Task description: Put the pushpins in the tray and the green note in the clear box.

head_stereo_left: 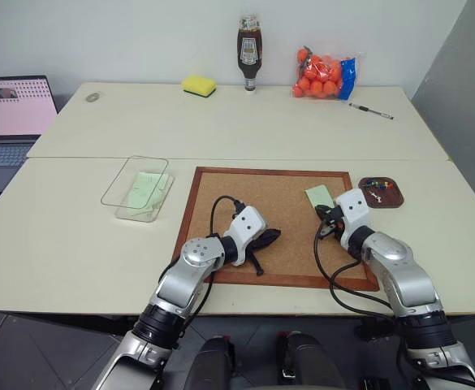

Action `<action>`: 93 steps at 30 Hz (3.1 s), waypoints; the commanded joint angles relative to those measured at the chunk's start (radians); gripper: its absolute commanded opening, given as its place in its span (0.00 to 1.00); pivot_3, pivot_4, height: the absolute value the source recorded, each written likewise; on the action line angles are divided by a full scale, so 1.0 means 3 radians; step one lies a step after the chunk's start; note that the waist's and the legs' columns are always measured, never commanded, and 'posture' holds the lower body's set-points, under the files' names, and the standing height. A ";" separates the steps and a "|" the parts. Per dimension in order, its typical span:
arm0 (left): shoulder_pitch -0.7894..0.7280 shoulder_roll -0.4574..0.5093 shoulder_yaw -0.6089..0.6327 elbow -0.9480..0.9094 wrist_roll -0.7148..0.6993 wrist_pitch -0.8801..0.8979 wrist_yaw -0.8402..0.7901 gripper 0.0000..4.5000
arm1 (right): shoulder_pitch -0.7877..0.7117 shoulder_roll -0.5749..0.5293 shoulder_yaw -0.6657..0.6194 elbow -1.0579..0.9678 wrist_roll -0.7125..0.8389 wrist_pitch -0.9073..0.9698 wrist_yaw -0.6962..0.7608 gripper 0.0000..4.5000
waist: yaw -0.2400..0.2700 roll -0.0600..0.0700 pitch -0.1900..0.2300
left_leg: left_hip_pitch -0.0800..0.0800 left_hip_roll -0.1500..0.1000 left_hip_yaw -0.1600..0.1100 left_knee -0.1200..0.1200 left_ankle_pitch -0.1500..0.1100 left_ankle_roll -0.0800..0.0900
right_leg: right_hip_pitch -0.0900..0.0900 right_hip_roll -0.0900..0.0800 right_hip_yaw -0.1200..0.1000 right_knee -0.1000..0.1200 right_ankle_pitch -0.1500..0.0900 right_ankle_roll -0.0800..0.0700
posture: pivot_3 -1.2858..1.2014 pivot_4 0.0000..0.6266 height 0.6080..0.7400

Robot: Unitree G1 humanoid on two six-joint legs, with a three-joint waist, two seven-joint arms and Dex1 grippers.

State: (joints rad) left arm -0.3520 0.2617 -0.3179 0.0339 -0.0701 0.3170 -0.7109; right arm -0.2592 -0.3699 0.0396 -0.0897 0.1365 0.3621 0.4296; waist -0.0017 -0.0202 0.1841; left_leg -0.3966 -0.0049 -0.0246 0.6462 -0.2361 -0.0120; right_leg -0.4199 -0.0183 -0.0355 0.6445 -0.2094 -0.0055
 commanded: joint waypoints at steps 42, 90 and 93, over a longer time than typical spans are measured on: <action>-0.1571 -0.1322 0.2225 0.0543 -0.2195 0.2615 0.1727 0.99 | -0.0136 -0.0224 0.0138 -0.0892 -0.0159 -0.0064 0.0259 0.00 | -0.0007 -0.0015 0.0009 | -0.0007 -0.0002 -0.0002 0.0001 0.0000 -0.0001 | -0.0003 0.0000 -0.0004 -0.0002 0.0000 0.0000 | 0.52 0.24 1.00; -0.1697 -0.1728 0.2551 0.1062 -0.3797 0.2824 0.3091 0.43 | -0.0106 -0.0309 0.0317 -0.1006 -0.0394 -0.0198 0.0322 0.00 | 0.0006 -0.0016 0.0009 | -0.0006 -0.0005 -0.0003 0.0002 0.0005 -0.0010 | -0.0002 -0.0003 0.0000 0.0001 0.0000 0.0000 | 0.52 0.24 1.00; -0.1682 -0.1742 0.2516 0.1063 -0.3879 0.2793 0.3116 0.30 | -0.0109 -0.0308 0.0319 -0.1002 -0.0397 -0.0203 0.0321 0.00 | 0.0007 -0.0016 0.0009 | -0.0006 -0.0005 -0.0003 0.0002 0.0005 -0.0010 | -0.0002 -0.0003 -0.0001 0.0001 0.0000 0.0000 | 0.52 0.24 1.00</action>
State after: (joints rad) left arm -0.8473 -0.1327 0.4529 0.3581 -1.1941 1.1638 0.2186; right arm -0.2877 -0.4586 0.1414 -0.3468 0.0215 0.3206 0.5231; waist 0.0002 -0.0250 0.1869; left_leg -0.3983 -0.0063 -0.0254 0.6468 -0.2345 -0.0150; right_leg -0.4205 -0.0192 -0.0357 0.6448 -0.2095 -0.0055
